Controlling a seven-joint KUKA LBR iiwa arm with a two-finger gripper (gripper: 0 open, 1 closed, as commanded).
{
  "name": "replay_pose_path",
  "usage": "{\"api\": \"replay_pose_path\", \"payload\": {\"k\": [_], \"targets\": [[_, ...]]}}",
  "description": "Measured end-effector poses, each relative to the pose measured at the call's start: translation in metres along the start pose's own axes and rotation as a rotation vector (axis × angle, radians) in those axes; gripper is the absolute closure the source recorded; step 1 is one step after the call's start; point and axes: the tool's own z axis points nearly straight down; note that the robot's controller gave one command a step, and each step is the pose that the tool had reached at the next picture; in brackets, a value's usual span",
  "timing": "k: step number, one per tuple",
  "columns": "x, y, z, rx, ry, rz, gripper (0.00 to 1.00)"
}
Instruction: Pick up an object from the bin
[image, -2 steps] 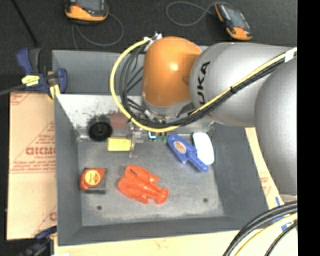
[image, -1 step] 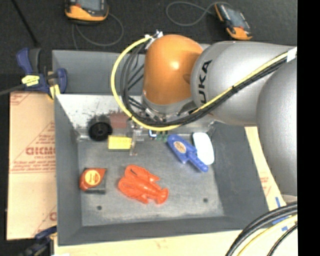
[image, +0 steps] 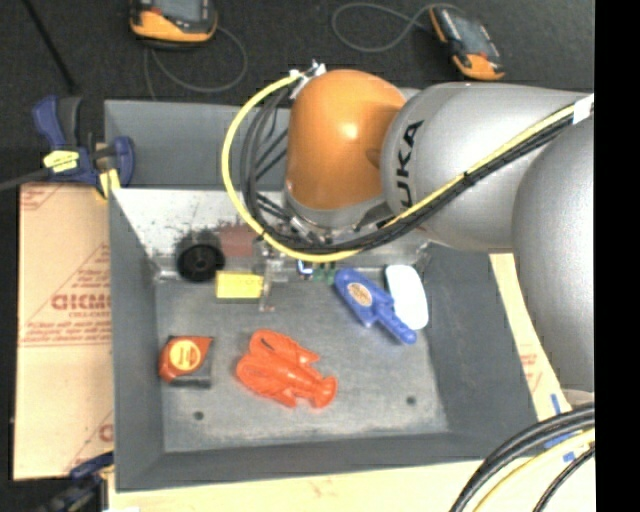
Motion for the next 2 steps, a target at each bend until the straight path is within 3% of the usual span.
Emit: {"api": "replay_pose_path", "payload": {"k": [1,2], "targets": [[-0.002,0.001,0.007,-0.001,-0.007,-0.007,0.00],[-0.012,-0.007,0.047,0.001,0.000,-0.097,0.00]]}}
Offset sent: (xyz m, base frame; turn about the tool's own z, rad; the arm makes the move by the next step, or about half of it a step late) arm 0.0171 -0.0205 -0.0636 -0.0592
